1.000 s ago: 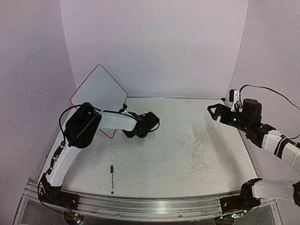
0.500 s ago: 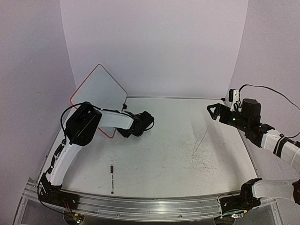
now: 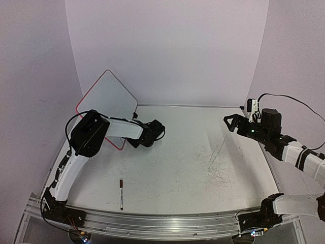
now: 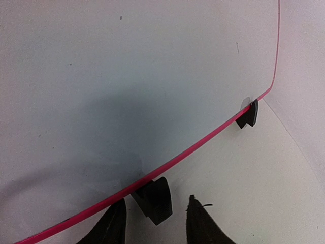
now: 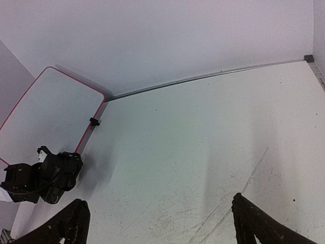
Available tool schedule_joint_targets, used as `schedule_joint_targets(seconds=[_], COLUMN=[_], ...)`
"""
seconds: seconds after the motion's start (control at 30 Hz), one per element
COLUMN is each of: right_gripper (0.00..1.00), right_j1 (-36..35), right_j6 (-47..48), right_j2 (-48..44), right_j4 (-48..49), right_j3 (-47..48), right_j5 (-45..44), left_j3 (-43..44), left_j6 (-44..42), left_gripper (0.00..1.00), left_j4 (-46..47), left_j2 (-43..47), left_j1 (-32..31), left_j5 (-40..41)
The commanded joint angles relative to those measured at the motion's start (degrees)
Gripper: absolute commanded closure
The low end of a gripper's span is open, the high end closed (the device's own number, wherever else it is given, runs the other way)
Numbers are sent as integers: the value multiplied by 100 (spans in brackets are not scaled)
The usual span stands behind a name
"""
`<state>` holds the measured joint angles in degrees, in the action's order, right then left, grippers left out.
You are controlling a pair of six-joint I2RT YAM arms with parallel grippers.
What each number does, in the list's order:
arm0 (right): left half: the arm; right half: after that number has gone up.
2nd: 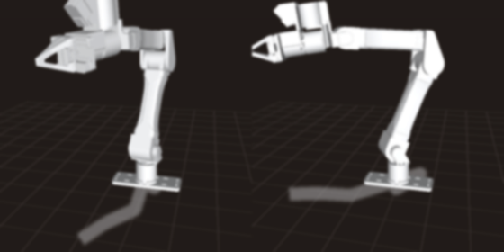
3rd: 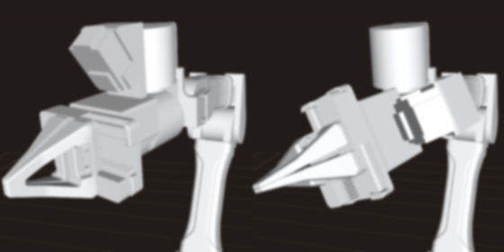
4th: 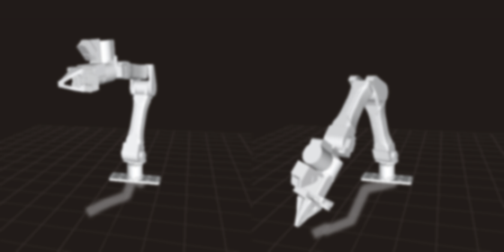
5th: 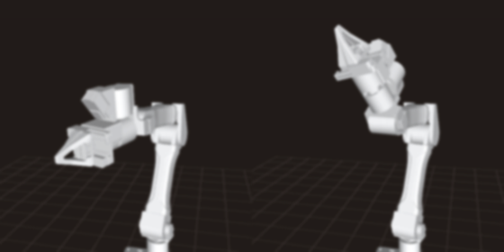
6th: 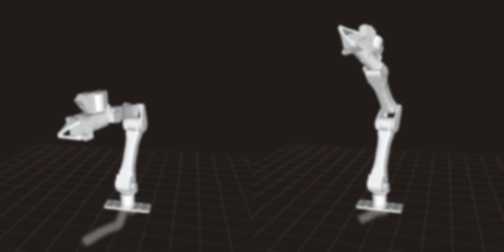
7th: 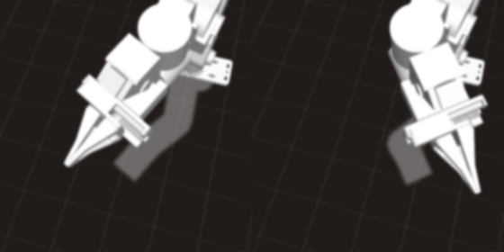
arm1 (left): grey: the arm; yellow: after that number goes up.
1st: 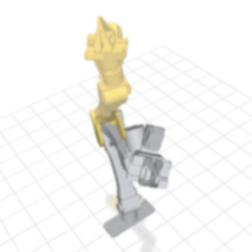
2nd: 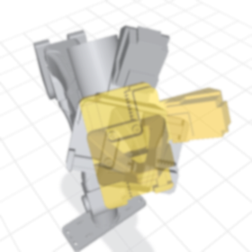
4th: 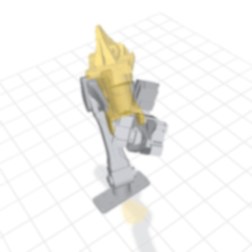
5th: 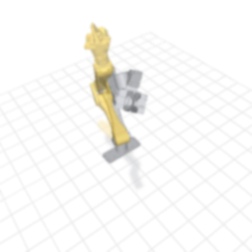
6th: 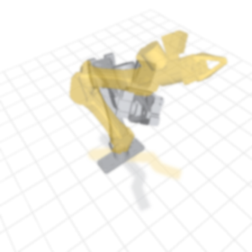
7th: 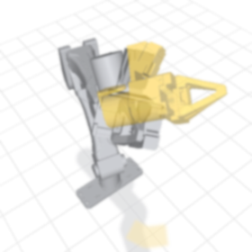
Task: Write a sentence on the whiteboard
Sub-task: Move the whiteboard to the center of the board.
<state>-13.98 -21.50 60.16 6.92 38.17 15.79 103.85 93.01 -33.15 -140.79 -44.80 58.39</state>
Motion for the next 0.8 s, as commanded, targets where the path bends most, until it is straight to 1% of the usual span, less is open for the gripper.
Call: schedule_joint_targets(seconds=[0.0, 0.07, 0.27, 0.5, 0.7, 0.77], right_gripper=[2, 2, 2, 2, 2, 2], right_j1=[-35, -31, -35, -35, -35, -34], right_j6=[-3, -6, -66, -124, -170, -171], right_j2=[-9, -15, -17, -105, -235, -300], right_j4=[284, 285, 317, 328, 288, 253], right_j3=[-44, -53, -92, -187, -235, -277], right_j5=[5, 0, 27, 38, 58, 37], left_j3=[-73, -138, -406, -698, -802, -911], left_j6=[-106, -219, -507, -872, -1440, -1697], left_gripper=[65, 69, 77, 84, 91, 95], left_j4=[-129, -115, -84, -70, -38, 31], left_j2=[79, 131, 327, 552, 699, 806], left_j1=[15, 9, -47, -235, -558, -658], left_j5=[249, 243, 253, 287, 226, 105])
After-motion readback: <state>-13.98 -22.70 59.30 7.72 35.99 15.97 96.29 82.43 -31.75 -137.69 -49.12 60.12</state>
